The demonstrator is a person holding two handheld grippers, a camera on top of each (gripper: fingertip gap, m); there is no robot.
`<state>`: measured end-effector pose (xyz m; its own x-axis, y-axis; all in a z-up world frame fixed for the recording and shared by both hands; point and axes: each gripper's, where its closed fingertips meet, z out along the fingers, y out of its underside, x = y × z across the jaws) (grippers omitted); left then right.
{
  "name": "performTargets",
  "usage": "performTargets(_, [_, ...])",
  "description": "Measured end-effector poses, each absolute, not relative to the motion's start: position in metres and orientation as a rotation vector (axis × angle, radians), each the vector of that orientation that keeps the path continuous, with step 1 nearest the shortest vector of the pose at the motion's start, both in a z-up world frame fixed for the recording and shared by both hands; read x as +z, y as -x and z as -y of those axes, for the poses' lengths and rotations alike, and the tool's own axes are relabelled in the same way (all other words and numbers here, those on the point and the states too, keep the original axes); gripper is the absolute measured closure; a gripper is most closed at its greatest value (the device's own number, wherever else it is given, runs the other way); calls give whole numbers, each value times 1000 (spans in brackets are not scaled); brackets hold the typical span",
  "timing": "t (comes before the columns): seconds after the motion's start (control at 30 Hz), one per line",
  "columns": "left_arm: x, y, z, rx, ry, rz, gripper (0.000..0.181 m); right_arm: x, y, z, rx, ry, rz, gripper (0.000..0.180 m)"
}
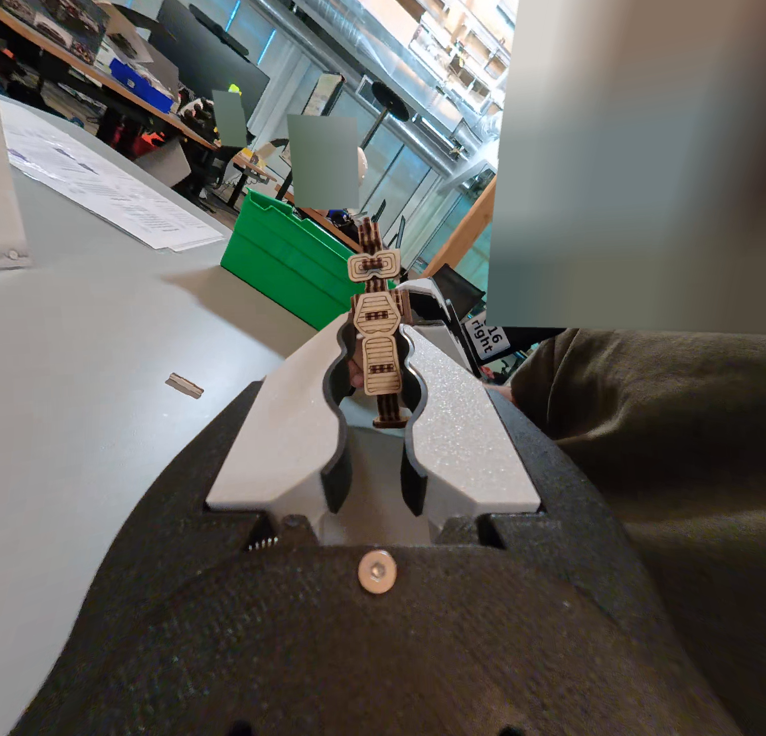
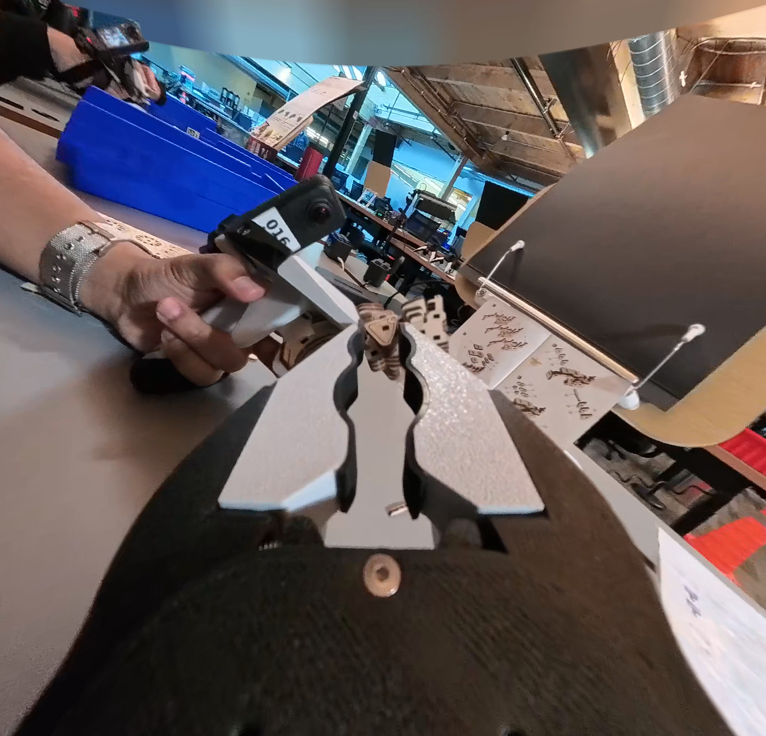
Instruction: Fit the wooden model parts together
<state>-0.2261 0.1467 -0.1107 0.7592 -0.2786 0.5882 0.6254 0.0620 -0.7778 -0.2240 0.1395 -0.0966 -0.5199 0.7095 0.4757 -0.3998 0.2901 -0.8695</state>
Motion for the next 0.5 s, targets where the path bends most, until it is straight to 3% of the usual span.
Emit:
performTargets(0.03, [-109,228,-145,-700,1328,322,166,-96,225,-140,1411,290,1574,166])
performTargets(0.5, [-107,234,-143,-754,1283,346,166,-92,225,-145,1410,319,1549,169])
